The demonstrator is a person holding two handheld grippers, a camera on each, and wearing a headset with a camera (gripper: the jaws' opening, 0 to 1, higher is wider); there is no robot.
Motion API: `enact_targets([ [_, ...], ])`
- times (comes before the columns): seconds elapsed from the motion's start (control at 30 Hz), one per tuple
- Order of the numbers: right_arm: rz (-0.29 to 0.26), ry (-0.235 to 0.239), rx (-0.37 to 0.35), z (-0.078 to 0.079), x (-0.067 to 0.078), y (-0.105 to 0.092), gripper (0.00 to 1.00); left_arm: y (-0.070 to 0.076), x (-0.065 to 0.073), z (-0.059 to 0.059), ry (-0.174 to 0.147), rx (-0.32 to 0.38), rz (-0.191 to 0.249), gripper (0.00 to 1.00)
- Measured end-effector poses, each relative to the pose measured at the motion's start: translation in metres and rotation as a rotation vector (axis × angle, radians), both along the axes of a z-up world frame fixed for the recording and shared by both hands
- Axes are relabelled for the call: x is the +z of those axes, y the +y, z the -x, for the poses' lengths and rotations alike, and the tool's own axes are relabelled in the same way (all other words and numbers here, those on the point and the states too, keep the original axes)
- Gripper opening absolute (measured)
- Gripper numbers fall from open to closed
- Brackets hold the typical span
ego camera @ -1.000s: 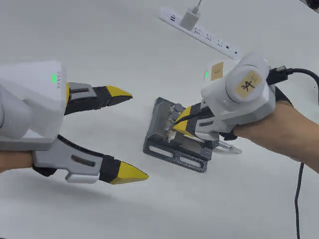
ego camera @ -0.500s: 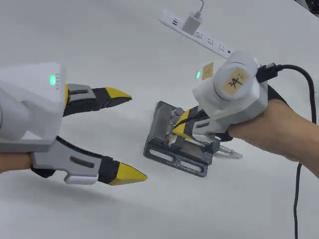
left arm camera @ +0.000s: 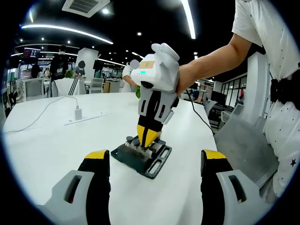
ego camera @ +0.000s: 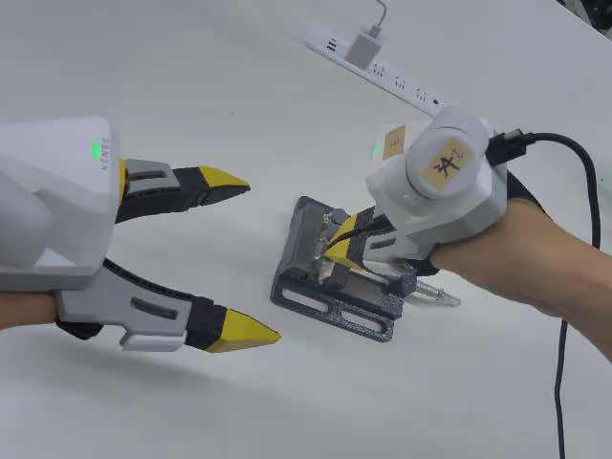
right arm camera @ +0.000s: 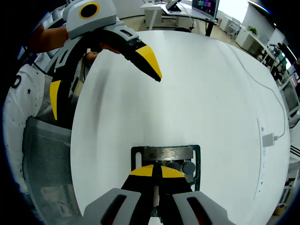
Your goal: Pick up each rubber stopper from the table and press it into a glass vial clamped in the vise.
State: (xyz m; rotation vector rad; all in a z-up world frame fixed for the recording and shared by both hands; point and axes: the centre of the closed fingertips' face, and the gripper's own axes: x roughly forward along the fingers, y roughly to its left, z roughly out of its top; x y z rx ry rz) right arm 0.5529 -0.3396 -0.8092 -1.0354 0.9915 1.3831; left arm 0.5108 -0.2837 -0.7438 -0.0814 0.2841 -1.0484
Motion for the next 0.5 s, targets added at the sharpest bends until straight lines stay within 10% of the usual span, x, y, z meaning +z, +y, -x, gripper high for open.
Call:
enact_targets([
  [0.5, -0.057, -0.054, -0.001, -0.0032, -0.0015, -0.0016, 0.0, -0.0022, 0.0, -0.002, 0.002, -0.002, -0.003, 0.78],
])
